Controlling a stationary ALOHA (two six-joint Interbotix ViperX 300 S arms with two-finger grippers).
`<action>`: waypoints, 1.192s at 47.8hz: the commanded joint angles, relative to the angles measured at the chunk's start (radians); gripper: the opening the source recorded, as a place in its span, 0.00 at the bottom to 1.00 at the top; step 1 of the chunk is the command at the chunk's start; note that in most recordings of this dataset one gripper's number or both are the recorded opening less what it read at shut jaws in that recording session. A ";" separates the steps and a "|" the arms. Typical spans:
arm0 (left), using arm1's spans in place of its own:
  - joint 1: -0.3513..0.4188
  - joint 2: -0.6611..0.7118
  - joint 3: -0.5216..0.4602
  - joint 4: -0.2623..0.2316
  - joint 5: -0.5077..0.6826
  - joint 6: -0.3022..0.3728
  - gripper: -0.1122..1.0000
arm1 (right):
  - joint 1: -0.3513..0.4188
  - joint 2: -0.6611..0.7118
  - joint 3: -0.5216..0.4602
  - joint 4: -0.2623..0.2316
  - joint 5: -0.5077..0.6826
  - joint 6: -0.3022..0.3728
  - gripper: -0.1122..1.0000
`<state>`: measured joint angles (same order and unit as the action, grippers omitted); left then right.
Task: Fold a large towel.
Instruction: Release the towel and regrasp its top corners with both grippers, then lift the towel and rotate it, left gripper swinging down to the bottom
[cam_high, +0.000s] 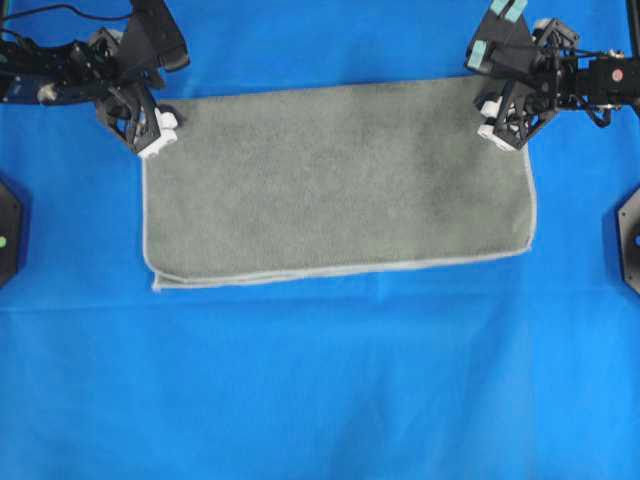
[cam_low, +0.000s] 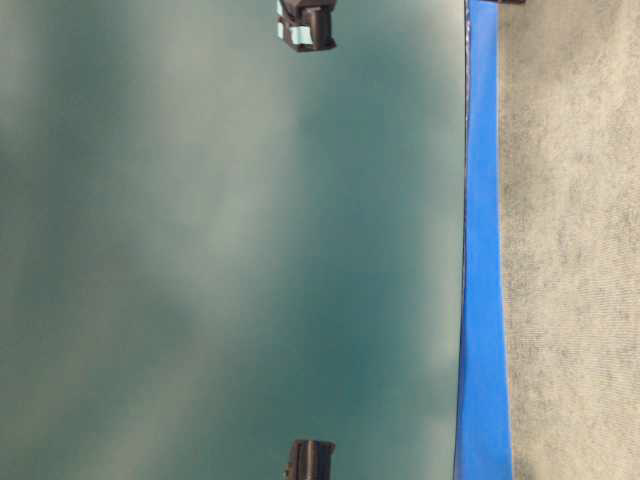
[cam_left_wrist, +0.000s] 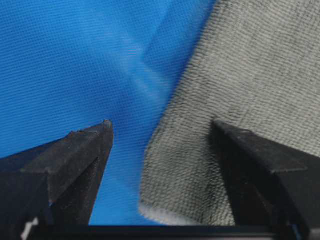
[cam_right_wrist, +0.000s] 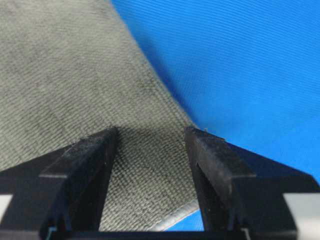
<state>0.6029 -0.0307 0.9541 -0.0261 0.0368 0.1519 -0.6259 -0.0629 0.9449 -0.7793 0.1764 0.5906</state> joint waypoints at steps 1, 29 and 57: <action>0.006 0.006 -0.003 0.002 -0.006 0.008 0.77 | -0.029 0.002 -0.020 -0.011 -0.035 -0.011 0.63; -0.092 -0.091 -0.078 -0.003 0.272 -0.012 0.15 | 0.046 -0.100 0.025 0.029 -0.009 -0.009 0.12; -0.327 -0.591 -0.202 -0.005 0.606 -0.272 0.15 | 0.528 -0.634 -0.146 0.296 0.517 0.003 0.12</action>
<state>0.2915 -0.5798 0.7808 -0.0307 0.6274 -0.1058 -0.1289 -0.6627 0.8330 -0.4909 0.6842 0.5921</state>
